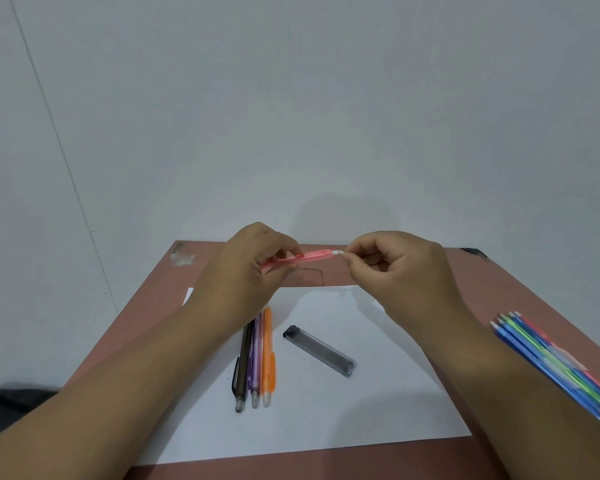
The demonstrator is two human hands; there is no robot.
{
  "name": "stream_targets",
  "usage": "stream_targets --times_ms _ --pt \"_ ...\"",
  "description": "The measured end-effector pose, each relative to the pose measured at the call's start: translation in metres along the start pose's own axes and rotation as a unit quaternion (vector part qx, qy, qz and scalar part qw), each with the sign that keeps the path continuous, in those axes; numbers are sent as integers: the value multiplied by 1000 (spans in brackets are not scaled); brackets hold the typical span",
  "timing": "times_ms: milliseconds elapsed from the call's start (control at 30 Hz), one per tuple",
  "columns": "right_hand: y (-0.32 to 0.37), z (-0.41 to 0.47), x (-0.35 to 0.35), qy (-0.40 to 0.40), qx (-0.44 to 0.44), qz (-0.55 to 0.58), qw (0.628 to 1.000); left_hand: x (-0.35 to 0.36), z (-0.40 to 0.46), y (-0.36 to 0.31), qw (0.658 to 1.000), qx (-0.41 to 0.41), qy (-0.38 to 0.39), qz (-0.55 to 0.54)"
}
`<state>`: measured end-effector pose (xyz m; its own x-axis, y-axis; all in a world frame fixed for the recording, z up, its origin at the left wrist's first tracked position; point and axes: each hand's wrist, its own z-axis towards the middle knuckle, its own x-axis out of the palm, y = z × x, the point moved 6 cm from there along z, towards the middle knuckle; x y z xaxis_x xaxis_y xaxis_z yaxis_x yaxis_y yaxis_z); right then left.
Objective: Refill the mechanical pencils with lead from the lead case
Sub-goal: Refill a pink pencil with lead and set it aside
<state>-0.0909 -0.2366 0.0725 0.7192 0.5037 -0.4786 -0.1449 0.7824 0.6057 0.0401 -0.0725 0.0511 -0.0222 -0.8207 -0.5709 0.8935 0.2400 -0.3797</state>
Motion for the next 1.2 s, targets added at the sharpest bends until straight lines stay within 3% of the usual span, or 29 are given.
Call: stream_targets --times_ms 267,500,733,1000,1200 --pt "1 2 5 32 -82 -98 991 0 0 0 1000 -13 13 8" --pt "-2 2 9 83 -81 -107 987 -1 0 -3 999 7 25 41" --pt "-12 4 10 118 28 -30 992 -2 0 0 999 11 23 20" --pt "-19 0 11 105 152 98 978 0 0 4 1000 5 9 4" --pt "-18 -1 12 95 151 87 980 2 0 3 1000 -5 15 -2"
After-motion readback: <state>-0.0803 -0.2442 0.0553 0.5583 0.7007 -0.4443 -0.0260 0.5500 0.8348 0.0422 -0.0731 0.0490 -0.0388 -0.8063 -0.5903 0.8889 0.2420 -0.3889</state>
